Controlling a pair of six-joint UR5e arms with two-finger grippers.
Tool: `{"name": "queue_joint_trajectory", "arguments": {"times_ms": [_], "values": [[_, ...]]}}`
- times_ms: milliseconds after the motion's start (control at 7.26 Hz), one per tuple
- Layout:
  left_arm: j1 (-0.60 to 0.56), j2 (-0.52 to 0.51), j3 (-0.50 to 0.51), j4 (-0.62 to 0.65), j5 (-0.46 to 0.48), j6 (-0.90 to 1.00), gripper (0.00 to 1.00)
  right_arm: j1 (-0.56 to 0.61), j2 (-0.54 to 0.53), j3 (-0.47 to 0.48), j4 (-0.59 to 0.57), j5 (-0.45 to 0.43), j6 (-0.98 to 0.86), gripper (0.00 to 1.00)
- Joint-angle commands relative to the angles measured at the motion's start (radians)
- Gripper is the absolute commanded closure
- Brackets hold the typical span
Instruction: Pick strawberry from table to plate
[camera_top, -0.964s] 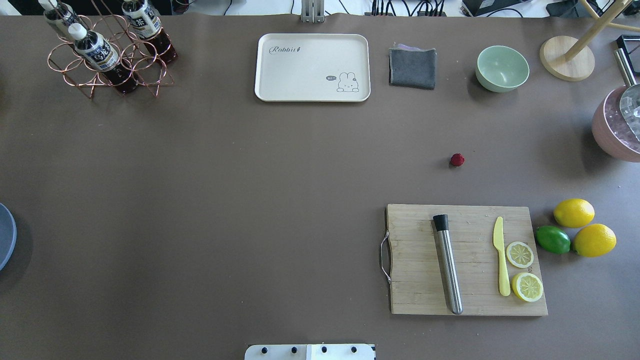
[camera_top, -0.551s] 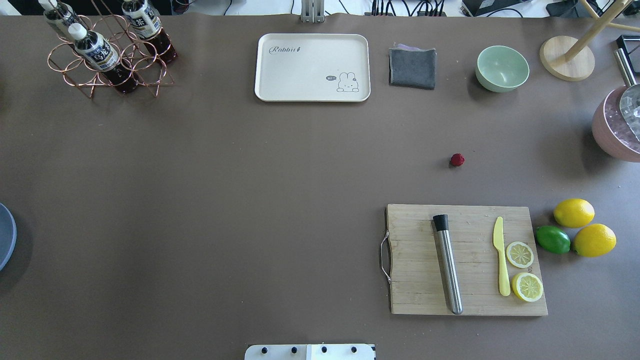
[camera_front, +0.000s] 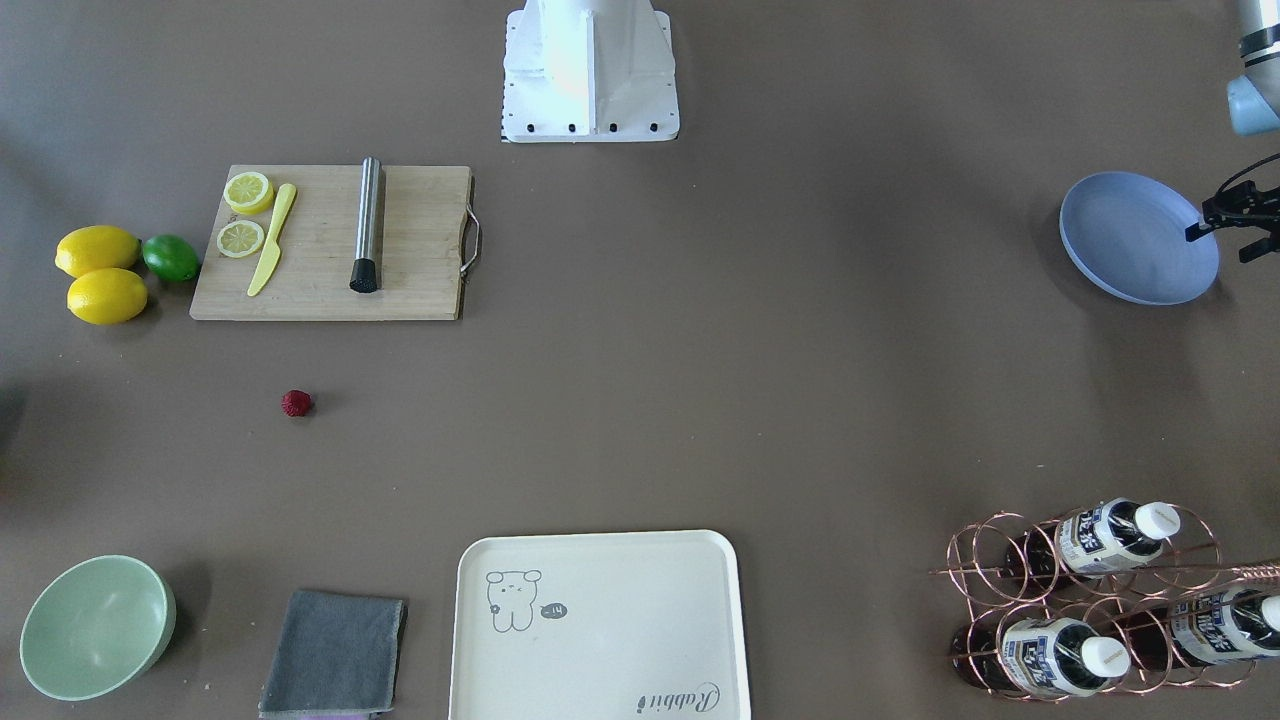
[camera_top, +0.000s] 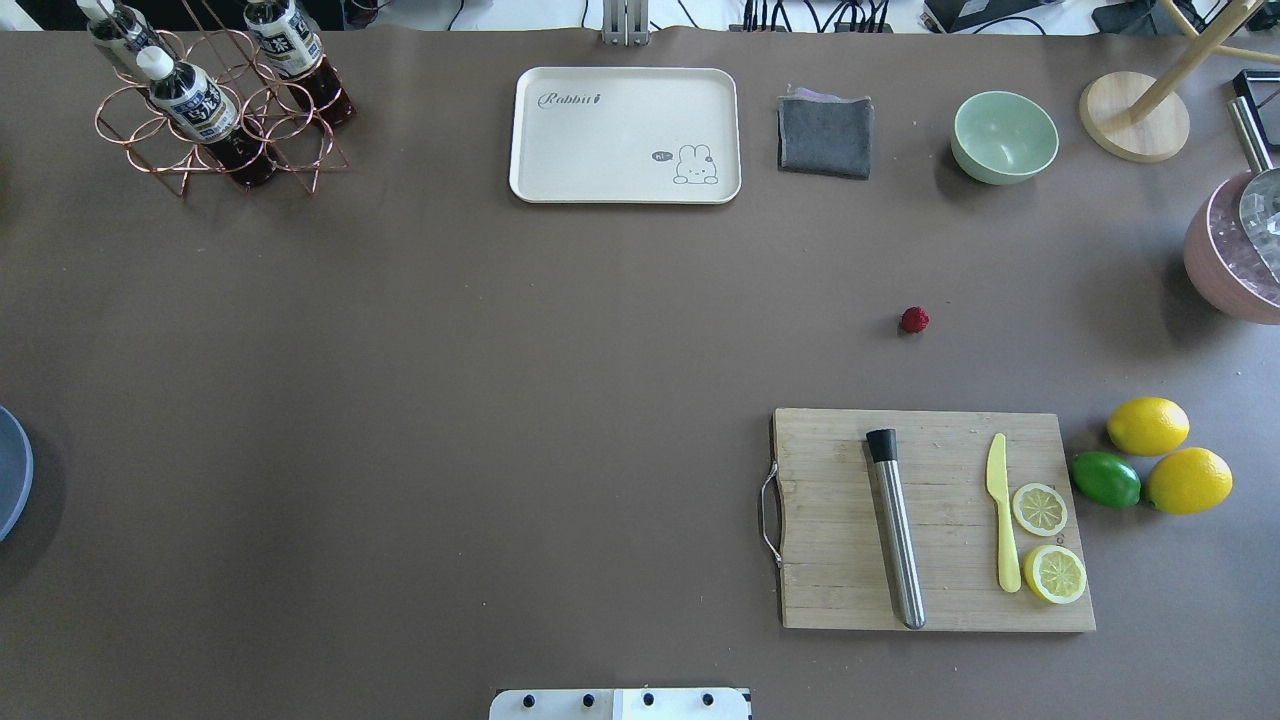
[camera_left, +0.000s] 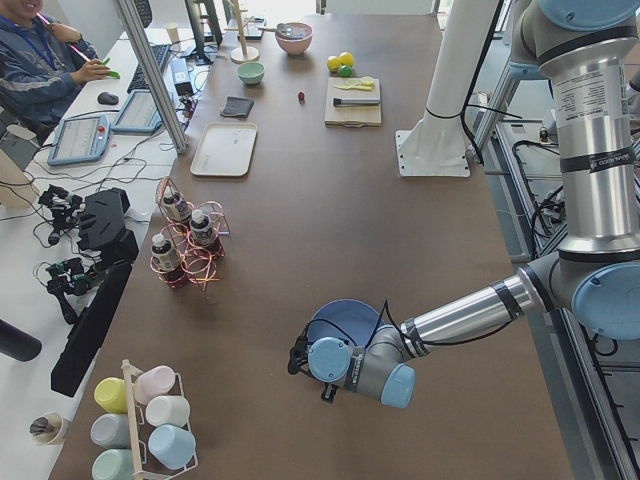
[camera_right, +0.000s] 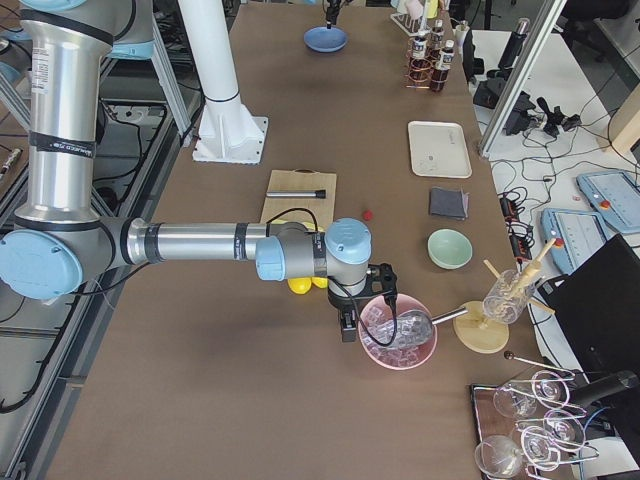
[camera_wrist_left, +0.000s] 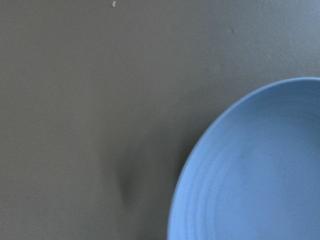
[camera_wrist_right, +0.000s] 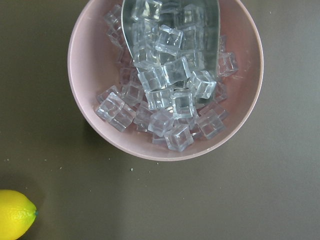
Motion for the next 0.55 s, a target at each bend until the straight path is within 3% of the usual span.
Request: {"name": "queue_joint_trajectory", "arguments": {"times_ms": [0,275,413], "values": [[0.025,-0.017,0.019,0.0,-0.01,0.0,0.18,-0.002,0.001,0.0,0.001,-0.001,0.002,0.0],[0.025,-0.019,0.03,0.002,-0.058,0.003,0.97,-0.002,0.001,0.0,0.028,-0.001,0.003,0.0],[0.025,-0.02,0.032,0.003,-0.06,0.002,1.0,-0.002,0.001,0.0,0.034,-0.001,0.003,0.0]]}}
